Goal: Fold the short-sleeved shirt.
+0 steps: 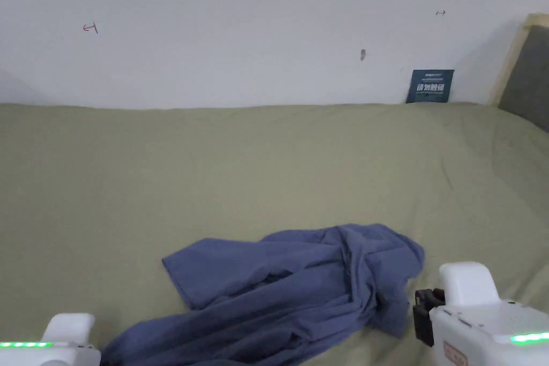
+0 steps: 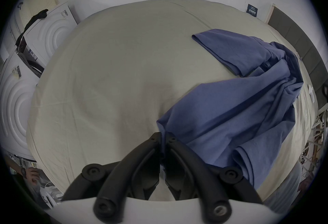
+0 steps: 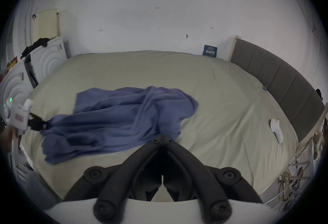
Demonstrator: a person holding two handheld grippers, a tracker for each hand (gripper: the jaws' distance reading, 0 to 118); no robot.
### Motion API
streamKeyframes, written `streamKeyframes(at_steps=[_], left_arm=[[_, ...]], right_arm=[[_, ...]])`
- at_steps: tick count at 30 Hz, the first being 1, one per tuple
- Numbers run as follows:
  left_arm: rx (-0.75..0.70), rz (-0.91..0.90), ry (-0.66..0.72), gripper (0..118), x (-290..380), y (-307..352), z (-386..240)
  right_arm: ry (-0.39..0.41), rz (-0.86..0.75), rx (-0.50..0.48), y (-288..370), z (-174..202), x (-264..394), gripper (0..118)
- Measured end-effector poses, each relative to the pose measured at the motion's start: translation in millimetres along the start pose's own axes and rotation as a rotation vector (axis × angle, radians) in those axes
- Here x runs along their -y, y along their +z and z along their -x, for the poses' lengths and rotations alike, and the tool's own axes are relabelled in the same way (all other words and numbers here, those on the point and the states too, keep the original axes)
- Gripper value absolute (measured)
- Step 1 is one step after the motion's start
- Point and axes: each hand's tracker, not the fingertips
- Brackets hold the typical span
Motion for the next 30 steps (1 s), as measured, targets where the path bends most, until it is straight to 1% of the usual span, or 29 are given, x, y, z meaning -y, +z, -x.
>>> streamKeyframes(at_steps=[1, 4, 6, 8, 9, 10, 11, 12, 13, 14, 15, 16, 18, 19, 20, 21, 22, 23, 24, 25, 26, 27, 30], left_arm=[[0.004, 0.000, 0.005, 3, -0.4, -0.1, 0.2], [0.012, -0.002, 0.006, 3, -0.7, -1.4, 2.4], [0.022, -0.004, 0.010, 3, -0.2, -1.2, 4.9], [0.030, -0.008, 0.014, 3, 0.0, -2.2, 5.8], [0.031, -0.009, 0.016, 3, 0.1, -2.4, 5.6], [0.029, -0.009, 0.016, 3, 0.1, -2.8, 5.3], [0.028, -0.010, 0.015, 3, 0.9, -4.2, 4.2], [0.024, -0.010, 0.013, 3, 0.9, -5.1, 3.1], [0.021, -0.009, 0.010, 3, 0.5, -5.9, 2.1], [0.016, -0.007, 0.005, 3, 0.3, -6.9, 1.3], [0.013, -0.007, 0.002, 3, 0.8, -7.7, 0.7], [0.010, -0.007, 0.000, 3, 0.9, -8.1, -0.1], [0.003, -0.006, -0.017, 3, 0.5, -9.1, -1.1], [0.000, -0.006, -0.019, 3, 1.7, -7.9, -2.7], [-0.002, -0.007, -0.019, 3, 1.8, -7.9, -3.1], [-0.003, -0.007, -0.024, 3, 1.8, -8.5, -3.2], [-0.004, -0.008, -0.025, 3, 1.8, -8.9, -3.3], [-0.003, -0.007, -0.023, 3, 2.8, -9.8, -2.8], [-0.001, -0.006, -0.022, 3, 2.2, -9.8, -2.4], [0.003, -0.003, -0.018, 3, 0.4, -8.5, -0.9], [0.012, 0.001, -0.010, 3, -1.4, -6.1, 1.3], [0.018, 0.001, -0.004, 3, -2.5, -1.8, 3.8], [0.038, -0.020, 0.006, 3, -8.7, 19.3, 11.7]], right_arm=[[-0.010, 0.008, 0.006, -16.1, -11.8, -8.8, 1], [-0.078, 0.083, 0.034, -69.6, -47.2, -36.7, 1], [-0.071, 0.107, 0.053, -107.9, -65.1, -54.7, 1], [-0.072, 0.129, 0.042, -144.8, -79.9, -70.7, 1], [-0.075, 0.126, 0.044, -159.5, -84.3, -75.7, 7], [-0.075, 0.149, 0.054, -175.4, -87.1, -81.3, 35], [-0.071, 0.183, 0.057, -192.8, -89.8, -86.1, 81], [-0.069, 0.238, 0.057, -209.7, -91.5, -87.0, 118], [-0.050, 0.281, 0.048, -222.7, -92.0, -84.6, 114], [-0.040, 0.257, 0.040, -233.6, -89.1, -82.4, 109], [-0.013, 0.285, 0.073, -242.7, -86.8, -81.1, 107], [0.020, 0.347, 0.093, -254.8, -86.6, -76.2, 107], [0.044, 0.383, 0.098, -271.2, -83.1, -64.3, 105], [0.043, 0.381, 0.095, -275.8, -82.1, -59.0, 105], [0.011, 0.370, 0.085, -277.5, -83.1, -59.4, 104], [-0.043, 0.375, 0.098, -274.6, -83.0, -59.8, 103], [-0.049, 0.378, 0.099, -270.6, -82.7, -61.3, 101], [-0.051, 0.371, 0.067, -262.7, -82.2, -62.9, 98], [-0.035, 0.363, 0.044, -253.7, -81.3, -67.8, 80], [-0.014, 0.349, 0.051, -243.4, -77.8, -71.0, 56], [-0.004, 0.347, 0.029, -233.7, -75.8, -74.7, 5], [0.010, 0.311, 0.081, -218.3, -73.2, -78.0, 7], [-0.024, 0.237, 0.045, -166.8, -78.2, -95.4, 7]])
